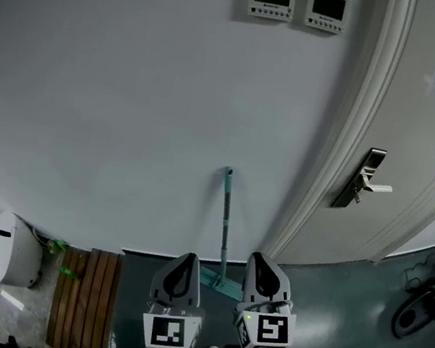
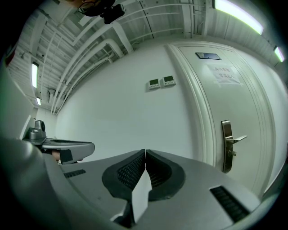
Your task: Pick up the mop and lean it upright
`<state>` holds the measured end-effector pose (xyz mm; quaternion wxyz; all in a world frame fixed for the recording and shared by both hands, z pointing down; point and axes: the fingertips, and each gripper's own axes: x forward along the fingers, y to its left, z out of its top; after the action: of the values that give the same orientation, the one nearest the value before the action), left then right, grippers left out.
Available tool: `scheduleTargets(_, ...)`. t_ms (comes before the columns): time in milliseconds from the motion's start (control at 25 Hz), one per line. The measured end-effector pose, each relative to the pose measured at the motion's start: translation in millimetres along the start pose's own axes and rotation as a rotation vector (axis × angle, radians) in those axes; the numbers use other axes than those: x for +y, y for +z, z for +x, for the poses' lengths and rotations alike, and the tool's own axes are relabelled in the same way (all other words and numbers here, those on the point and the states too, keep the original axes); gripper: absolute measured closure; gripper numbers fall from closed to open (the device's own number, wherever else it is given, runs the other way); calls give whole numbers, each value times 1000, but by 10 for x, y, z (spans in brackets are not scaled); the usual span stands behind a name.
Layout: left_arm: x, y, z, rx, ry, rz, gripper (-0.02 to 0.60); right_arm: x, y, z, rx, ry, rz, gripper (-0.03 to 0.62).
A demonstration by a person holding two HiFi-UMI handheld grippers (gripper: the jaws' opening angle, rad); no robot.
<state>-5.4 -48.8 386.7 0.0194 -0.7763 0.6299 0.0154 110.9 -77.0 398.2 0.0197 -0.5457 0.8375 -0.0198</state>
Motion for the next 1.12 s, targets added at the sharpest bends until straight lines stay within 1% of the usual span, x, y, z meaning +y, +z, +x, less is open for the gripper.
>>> scheduleTargets(120, 122, -37, 201, -1, -15, -13, 568, -7, -24, 219, 4, -17, -7, 576)
scheduleTargets(360, 421, -86, 632, -7, -53, -12, 568, 3, -9, 727, 4, -50, -22, 576)
scheduleTargets(640, 779, -40, 1095, -19, -87, -24, 568, 59, 10, 1299, 5, -75, -27, 576)
scheduleTargets(960, 1194, 17, 1505, -42, -118, -31, 568, 181, 90, 1848, -10, -102, -47, 576)
scheduleTargets(1120, 1331, -2, 1651, -41, -139, -37, 568, 230, 104, 2007, -8, -119, -65, 576)
